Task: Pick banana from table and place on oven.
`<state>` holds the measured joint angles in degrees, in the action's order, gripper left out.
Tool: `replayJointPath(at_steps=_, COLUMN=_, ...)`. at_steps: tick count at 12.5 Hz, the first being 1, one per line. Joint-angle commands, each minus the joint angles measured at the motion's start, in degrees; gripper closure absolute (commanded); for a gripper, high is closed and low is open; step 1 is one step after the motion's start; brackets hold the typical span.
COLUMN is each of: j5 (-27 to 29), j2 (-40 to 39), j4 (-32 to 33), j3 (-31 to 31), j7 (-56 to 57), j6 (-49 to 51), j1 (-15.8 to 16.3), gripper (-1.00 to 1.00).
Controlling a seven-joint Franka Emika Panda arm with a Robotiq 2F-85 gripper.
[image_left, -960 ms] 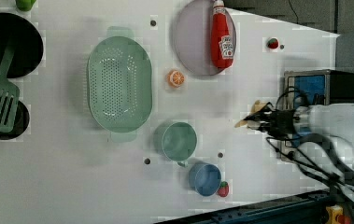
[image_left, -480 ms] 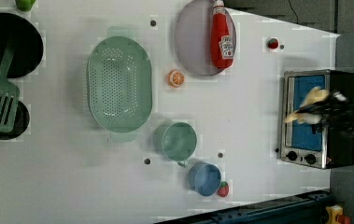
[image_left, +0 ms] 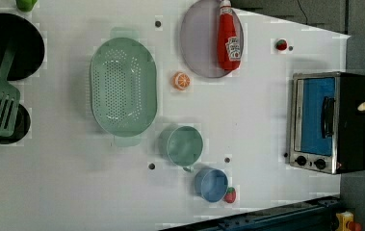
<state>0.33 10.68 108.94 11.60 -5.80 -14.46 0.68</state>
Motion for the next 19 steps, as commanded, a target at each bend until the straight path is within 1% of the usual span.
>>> replayJointPath(at_steps=1, j5=-0.26, j2=-4.28, j4=0.74, j3=7.09, j7=12.31, j6=-0.14, j1=-4.05, gripper=0.56)
replayJointPath(at_steps=4, j5=-0.52, j2=-9.49, j4=0.51, j3=14.21, j7=23.76, j6=-6.54, j1=-4.47, gripper=0.56)
replayJointPath(at_steps=7, j5=-0.86, j2=-15.59, j4=-0.52, j3=19.48, j7=36.24, j6=-13.78, j1=-4.62, gripper=0.57)
replayJointPath(at_steps=10, j5=-0.84, j2=-20.78, j4=-2.98, j3=23.21, j7=44.04, j6=-14.76, j1=-4.97, gripper=0.56)
replayJointPath(at_steps=12, j5=-0.79, j2=-22.65, j4=-4.02, j3=24.48, j7=49.48, j6=-14.83, j1=-5.23, gripper=0.57)
replayJointPath(at_steps=13, j5=-0.59, j2=-23.04, j4=-4.09, j3=24.79, j7=50.93, j6=-14.7, j1=-5.29, gripper=0.47)
replayJointPath(at_steps=14, j5=-0.55, j2=-23.11, j4=-4.08, j3=24.74, j7=51.11, j6=-14.51, j1=-5.27, gripper=0.27)
replayJointPath(at_steps=19, j5=-0.55, j2=-23.29, j4=-3.99, j3=23.91, j7=51.1, j6=-13.63, j1=-5.12, gripper=-0.87)
